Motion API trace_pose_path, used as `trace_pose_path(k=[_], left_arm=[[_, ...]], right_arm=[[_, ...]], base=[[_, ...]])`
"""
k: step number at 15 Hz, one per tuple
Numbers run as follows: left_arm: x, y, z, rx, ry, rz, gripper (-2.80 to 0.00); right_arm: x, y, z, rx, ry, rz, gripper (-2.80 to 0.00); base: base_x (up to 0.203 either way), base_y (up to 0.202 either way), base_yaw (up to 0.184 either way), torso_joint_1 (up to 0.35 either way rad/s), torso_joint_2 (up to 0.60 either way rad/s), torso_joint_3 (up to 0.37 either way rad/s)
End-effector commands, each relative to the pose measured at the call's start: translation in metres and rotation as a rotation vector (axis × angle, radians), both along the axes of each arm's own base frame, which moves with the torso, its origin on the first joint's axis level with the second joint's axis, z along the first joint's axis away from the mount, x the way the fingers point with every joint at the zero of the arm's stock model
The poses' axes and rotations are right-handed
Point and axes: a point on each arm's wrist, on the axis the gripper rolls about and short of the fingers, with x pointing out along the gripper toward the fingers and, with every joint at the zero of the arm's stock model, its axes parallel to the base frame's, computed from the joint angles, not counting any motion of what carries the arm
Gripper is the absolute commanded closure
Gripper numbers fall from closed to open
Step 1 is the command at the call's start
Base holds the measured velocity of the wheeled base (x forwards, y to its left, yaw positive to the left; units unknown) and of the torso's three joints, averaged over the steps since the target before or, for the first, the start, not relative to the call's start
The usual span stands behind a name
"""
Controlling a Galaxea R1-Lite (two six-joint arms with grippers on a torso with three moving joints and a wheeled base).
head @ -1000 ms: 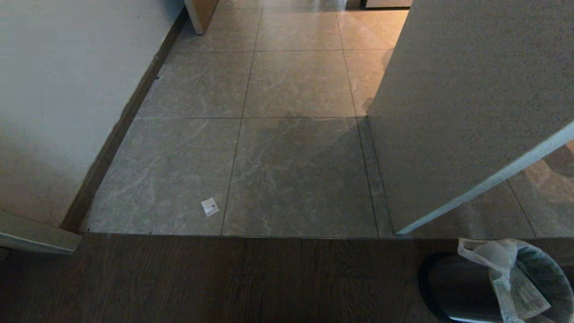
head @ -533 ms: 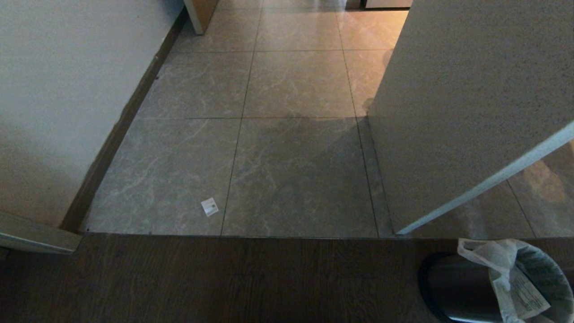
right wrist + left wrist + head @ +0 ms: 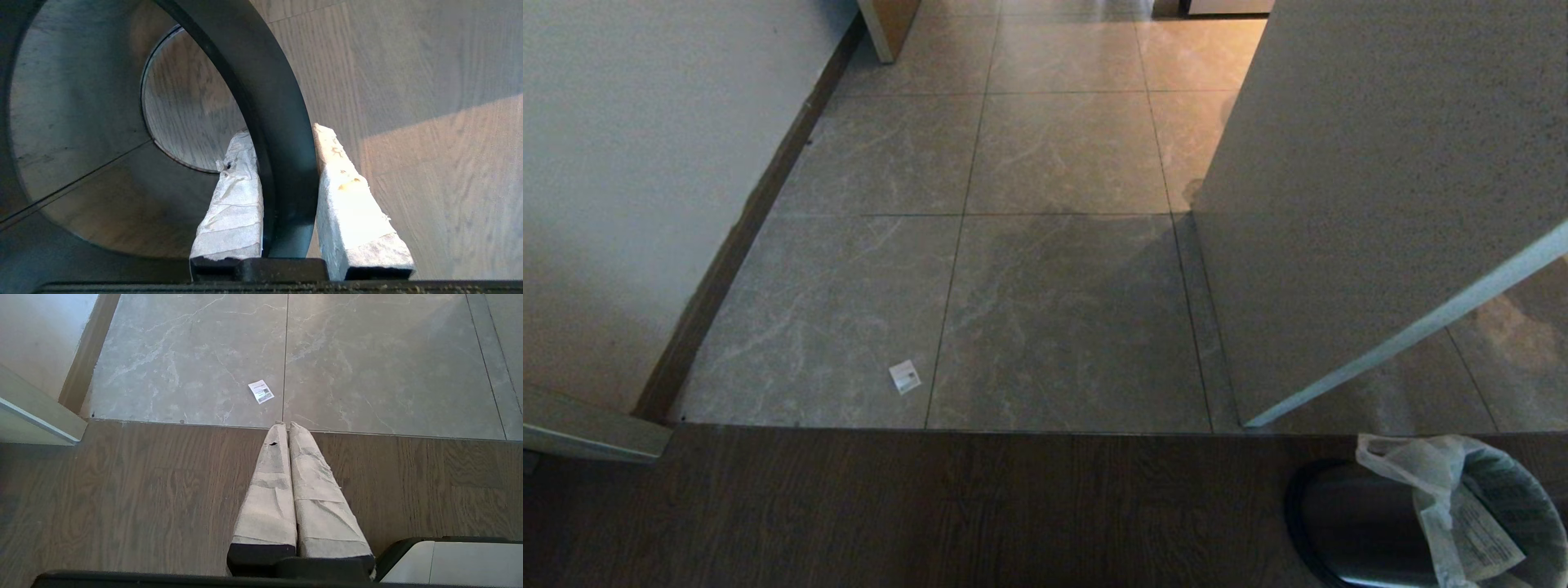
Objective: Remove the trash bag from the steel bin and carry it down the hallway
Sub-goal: Place the outer trash can on the ground
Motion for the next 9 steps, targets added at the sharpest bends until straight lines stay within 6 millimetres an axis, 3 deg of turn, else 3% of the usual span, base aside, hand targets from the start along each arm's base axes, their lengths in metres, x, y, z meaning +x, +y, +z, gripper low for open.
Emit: trace_pose_path(k=[1, 9], left_arm=[[0.000, 0.000, 0.000, 0.000, 0.000, 0.001, 0.00], [0.000, 0.000, 0.000, 0.000, 0.000, 0.002, 0.00]], right_arm=[[0.001, -0.001, -0.012, 0.010, 0.002, 0.006, 0.00], [0.012, -0.006, -0.009, 0.079, 0.010, 0.025, 0.00]], base=[[0.000, 0.000, 0.000, 0.000, 0.00, 0.000], [0.000, 0.000, 0.000, 0.000, 0.00, 0.000]])
